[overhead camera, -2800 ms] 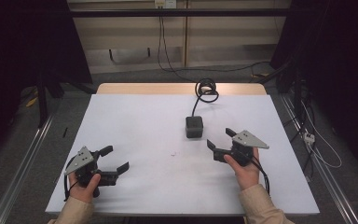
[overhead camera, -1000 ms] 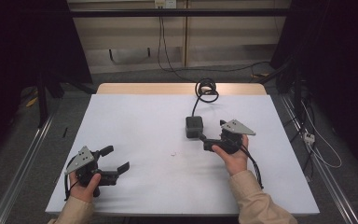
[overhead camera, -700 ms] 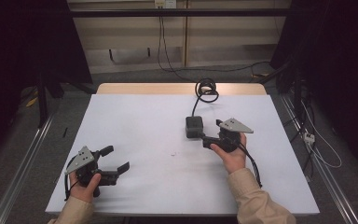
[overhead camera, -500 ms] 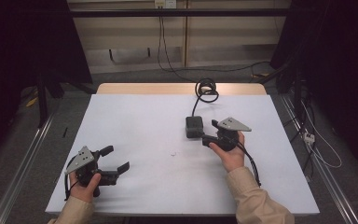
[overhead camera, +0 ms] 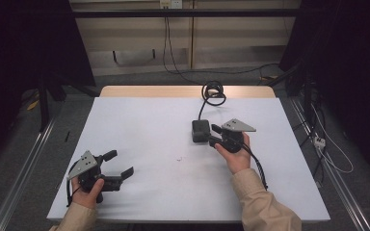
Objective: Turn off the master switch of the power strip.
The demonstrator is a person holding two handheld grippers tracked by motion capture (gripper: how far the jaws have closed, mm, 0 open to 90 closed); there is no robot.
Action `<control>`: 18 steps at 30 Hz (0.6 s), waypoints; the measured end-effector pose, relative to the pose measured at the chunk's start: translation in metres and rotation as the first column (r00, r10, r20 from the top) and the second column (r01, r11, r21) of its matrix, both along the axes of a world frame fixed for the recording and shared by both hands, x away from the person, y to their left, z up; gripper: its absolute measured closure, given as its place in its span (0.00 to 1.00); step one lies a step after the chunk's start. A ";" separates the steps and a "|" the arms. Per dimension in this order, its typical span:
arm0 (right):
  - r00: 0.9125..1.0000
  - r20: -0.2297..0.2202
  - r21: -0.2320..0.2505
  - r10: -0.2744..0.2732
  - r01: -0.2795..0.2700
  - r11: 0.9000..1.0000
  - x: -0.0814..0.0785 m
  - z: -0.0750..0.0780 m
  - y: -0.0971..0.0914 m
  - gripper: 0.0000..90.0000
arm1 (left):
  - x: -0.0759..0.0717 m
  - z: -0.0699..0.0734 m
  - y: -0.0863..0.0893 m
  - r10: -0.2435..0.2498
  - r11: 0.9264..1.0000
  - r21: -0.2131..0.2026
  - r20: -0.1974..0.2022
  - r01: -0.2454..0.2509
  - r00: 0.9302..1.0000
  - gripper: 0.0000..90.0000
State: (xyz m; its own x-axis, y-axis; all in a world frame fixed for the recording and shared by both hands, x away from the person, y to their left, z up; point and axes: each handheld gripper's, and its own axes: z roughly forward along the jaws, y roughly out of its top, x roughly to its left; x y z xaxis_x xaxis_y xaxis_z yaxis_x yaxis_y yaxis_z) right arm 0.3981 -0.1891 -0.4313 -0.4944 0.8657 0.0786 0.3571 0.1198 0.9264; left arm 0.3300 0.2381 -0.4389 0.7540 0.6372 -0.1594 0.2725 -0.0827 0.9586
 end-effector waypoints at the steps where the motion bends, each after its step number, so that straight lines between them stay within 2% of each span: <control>1: 1.000 -0.002 0.002 0.002 -0.002 1.000 0.001 0.000 0.000 0.67 | 0.000 0.000 0.000 0.000 1.000 0.001 0.000 0.000 1.000 0.05; 5: 1.000 -0.010 0.028 0.017 -0.017 0.999 0.003 0.004 0.000 0.70 | 0.000 0.000 0.000 -0.003 1.000 0.001 0.000 0.003 1.000 0.05; 13: 1.000 -0.012 0.026 0.018 -0.018 1.000 0.009 0.007 0.003 0.76 | 0.000 0.000 0.000 -0.004 1.000 0.002 0.004 0.004 1.000 0.05; 18: 0.999 -0.031 0.036 0.031 -0.030 0.999 0.015 0.006 0.004 0.84 | 0.000 0.000 0.000 -0.004 1.000 0.000 0.002 0.004 1.000 0.05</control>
